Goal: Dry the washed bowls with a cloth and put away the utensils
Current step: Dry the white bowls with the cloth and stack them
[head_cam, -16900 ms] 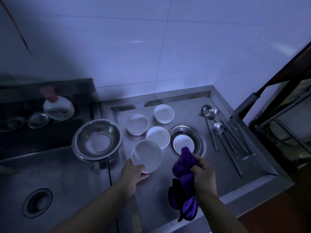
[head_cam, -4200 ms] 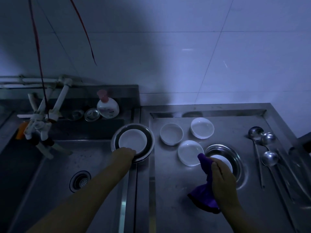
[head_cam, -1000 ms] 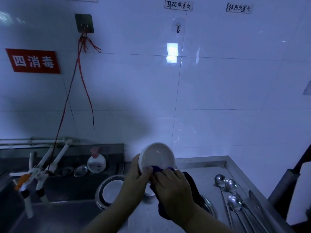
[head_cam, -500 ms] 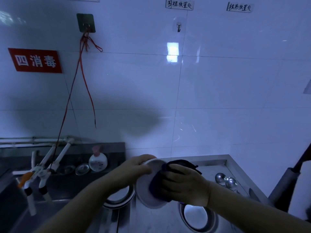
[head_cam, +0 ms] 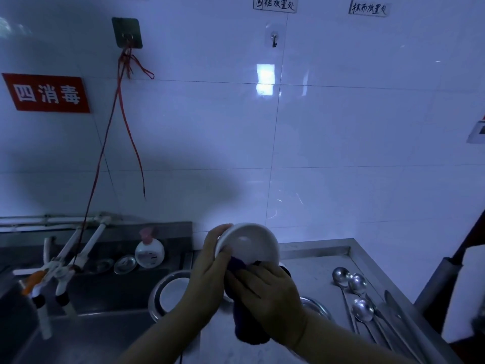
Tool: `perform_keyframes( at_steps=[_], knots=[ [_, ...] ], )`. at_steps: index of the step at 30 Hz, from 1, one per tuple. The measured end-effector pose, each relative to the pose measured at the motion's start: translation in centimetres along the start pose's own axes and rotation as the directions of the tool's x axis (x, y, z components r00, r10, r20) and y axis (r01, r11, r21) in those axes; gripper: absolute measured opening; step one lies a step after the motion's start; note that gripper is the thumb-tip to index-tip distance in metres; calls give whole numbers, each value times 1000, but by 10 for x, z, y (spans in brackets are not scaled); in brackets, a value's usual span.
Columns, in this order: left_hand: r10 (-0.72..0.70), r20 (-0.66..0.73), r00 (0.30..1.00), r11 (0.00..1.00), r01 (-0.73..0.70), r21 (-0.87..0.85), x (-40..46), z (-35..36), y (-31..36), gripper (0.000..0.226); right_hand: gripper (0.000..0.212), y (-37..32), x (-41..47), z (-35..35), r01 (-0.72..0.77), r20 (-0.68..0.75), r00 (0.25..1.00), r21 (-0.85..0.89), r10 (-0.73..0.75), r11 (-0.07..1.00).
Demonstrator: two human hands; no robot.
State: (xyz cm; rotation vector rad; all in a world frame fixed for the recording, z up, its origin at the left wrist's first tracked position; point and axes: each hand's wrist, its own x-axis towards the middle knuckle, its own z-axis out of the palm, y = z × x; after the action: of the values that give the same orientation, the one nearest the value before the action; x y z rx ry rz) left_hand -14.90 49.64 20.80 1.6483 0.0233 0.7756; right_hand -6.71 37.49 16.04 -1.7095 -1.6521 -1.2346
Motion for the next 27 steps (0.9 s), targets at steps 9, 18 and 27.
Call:
perform_keyframes(
  at_steps=[9,18,27],
  knots=[
    [-312,319,895,946,261,193,29,-26,31,41,9,38,11,-21,337,83,938,-9,-335,941],
    [-97,-11,995,995,96,-19,4,9,14,45,28,-11,19,-7,-147,-47,988,-3,147,989],
    [-411,464,784,903,279,328,37,-23,32,43,12,53,1,-18,443,151,884,40,-443,896]
  ],
)
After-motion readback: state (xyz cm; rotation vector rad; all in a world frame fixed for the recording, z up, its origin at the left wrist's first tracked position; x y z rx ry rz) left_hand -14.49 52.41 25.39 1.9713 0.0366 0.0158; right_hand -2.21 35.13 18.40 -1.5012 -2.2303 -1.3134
